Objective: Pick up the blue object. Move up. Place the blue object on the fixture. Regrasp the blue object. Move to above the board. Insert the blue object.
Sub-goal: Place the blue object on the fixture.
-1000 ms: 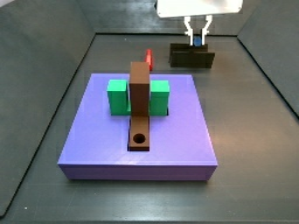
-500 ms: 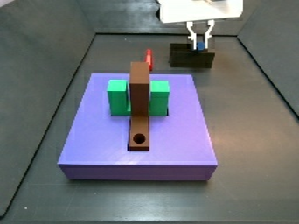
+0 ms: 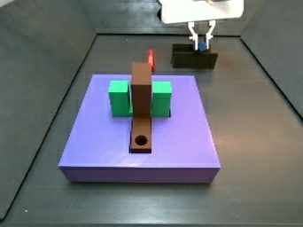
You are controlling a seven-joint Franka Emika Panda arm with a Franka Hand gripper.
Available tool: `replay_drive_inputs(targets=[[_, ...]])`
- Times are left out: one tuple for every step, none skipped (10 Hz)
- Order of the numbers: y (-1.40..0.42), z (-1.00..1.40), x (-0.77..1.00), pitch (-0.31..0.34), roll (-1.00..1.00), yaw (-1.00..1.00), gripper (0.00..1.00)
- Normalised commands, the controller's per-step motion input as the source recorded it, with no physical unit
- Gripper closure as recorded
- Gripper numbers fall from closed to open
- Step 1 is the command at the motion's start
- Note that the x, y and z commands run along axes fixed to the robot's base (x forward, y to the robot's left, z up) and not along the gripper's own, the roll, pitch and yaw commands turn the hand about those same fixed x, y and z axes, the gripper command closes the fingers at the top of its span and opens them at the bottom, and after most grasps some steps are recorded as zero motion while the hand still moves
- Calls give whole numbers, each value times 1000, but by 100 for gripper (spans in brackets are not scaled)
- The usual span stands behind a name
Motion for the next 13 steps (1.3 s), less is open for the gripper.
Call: replay_drive_inputs(targets=[[51, -34, 111, 0, -66, 14, 100], [0, 0, 49, 63, 0, 0, 100], [40, 154, 226, 9, -474, -100, 100], [123, 51, 169, 0, -620, 0, 100], [111, 0, 91, 0, -817, 0, 100], [29, -103, 0, -166, -971, 49, 100], [40, -111, 0, -197, -963, 60, 100], [54, -91, 0, -171, -714, 34, 100], [0, -46, 0, 0, 0, 0, 100], [3, 0, 0, 77, 140, 0, 100], [0, -43, 0, 177, 506, 0, 100], [0, -100, 0, 131, 489, 0, 100], [0, -14, 0, 37, 194, 0, 100]])
